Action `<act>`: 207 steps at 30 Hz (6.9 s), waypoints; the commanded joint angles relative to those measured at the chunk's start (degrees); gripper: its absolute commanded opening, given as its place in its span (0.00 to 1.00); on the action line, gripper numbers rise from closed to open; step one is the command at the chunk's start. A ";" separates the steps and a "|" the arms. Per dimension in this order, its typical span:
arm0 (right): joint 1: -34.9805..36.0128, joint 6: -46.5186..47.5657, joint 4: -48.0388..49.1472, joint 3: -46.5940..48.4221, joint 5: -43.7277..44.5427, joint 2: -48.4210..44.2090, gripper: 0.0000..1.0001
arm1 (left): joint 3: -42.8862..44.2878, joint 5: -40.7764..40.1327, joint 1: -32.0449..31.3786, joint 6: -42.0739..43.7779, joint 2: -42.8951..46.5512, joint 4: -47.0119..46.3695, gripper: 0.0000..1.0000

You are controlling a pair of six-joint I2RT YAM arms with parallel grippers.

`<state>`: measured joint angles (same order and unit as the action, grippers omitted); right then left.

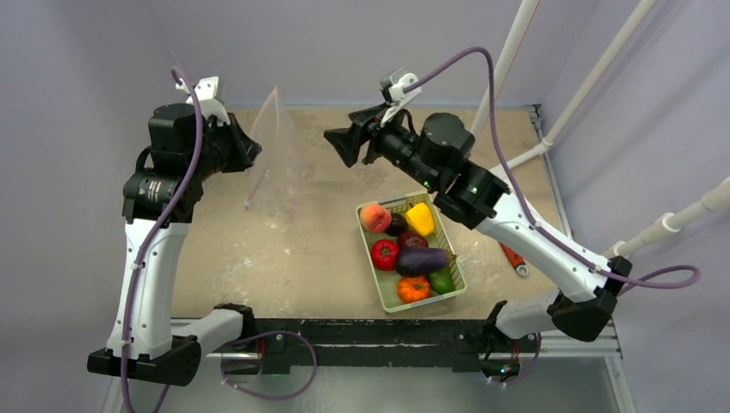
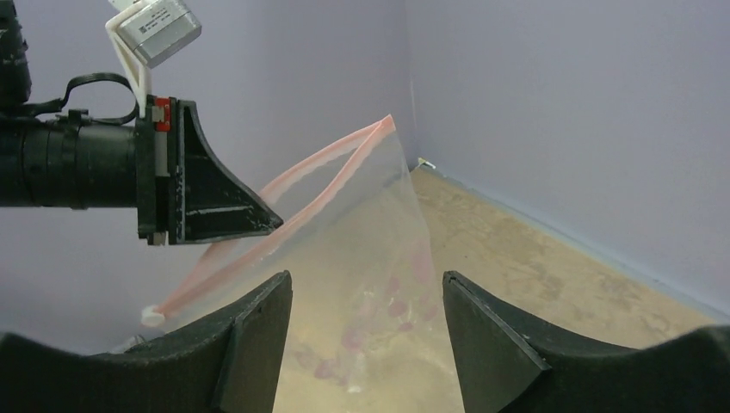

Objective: Place the food in the zip-top bag and seal the zipper
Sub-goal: Open the zipper of the food storage bag, then pick up the fake fruit from the bin, then place the fake fruit in the zipper food storage bag.

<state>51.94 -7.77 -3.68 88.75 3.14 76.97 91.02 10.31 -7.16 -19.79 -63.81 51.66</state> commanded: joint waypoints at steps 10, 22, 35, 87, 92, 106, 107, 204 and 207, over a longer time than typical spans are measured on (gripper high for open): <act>4.80 -10.02 -2.89 17.29 11.12 17.57 0.68 | -3.13 -18.68 -3.47 2.37 -0.92 -0.87 0.00; 5.43 -12.73 -4.61 26.90 11.59 28.88 0.67 | -6.08 -31.19 -10.30 1.02 -0.94 -2.65 0.00; 5.74 -13.15 -5.46 25.85 11.49 34.84 0.60 | -8.67 -42.17 -19.50 -2.30 -3.04 -4.38 0.00; 0.40 -25.64 18.09 -17.52 8.93 26.00 0.42 | -35.10 -58.70 -31.40 -5.87 4.30 -15.77 0.00; 0.44 -24.82 16.52 -17.22 8.60 22.75 0.50 | -35.39 -58.38 -31.86 -6.07 3.70 -15.69 0.00; 0.44 -22.15 5.58 -19.96 13.00 8.68 0.71 | -35.73 -57.97 -32.23 -5.88 4.17 -15.75 0.00; 0.44 -22.70 4.97 -20.47 14.34 7.54 0.73 | -35.76 -57.81 -32.23 -5.81 4.21 -15.84 0.00; 3.42 -20.43 8.40 -12.45 -2.98 13.10 0.29 | -36.78 -54.01 -32.30 -4.80 8.12 -16.93 0.00; 3.77 -20.36 8.65 -10.72 -3.05 15.41 0.29 | -36.82 -53.58 -32.29 -4.73 8.58 -17.11 0.00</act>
<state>55.20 -28.88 2.24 74.11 1.39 90.70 54.50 -43.83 -39.16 -24.64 -56.84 36.93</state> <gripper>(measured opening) 0.761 0.005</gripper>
